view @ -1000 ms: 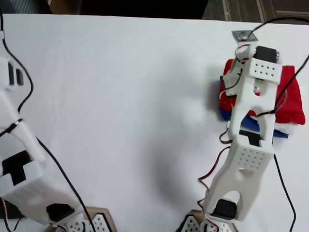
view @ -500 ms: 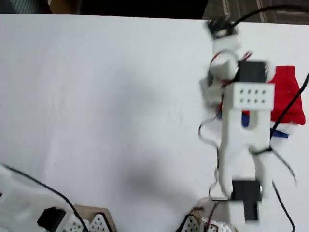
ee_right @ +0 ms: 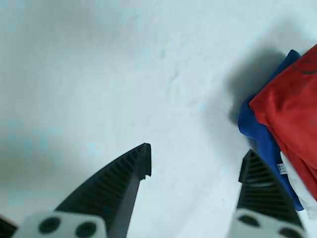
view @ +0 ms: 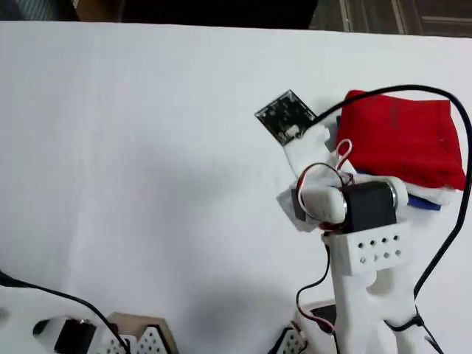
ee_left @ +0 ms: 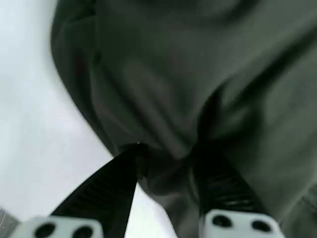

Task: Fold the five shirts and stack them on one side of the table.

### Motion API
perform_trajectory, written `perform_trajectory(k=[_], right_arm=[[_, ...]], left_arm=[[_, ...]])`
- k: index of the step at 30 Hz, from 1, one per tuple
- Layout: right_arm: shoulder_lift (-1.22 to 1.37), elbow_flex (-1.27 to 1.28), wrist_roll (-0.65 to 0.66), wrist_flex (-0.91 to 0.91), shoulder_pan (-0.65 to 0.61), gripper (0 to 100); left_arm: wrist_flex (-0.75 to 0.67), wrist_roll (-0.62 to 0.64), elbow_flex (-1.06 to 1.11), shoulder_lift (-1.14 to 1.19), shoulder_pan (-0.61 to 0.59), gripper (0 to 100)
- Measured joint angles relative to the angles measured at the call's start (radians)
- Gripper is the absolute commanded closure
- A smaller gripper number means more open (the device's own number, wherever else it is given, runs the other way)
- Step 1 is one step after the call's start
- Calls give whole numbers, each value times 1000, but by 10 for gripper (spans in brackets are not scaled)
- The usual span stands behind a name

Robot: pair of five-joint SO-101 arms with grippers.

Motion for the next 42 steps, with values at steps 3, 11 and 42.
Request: perform_trajectory(k=[3, 11, 42], right_arm=[[-12, 31, 0, 0, -3, 709], [-12, 43, 0, 0, -3, 709], [-12, 173, -60, -227, 143, 707]], left_arm=[[0, 0, -2, 14, 21, 830], [123, 0, 2, 17, 138, 973], [577, 265, 11, -859, 1152, 975]])
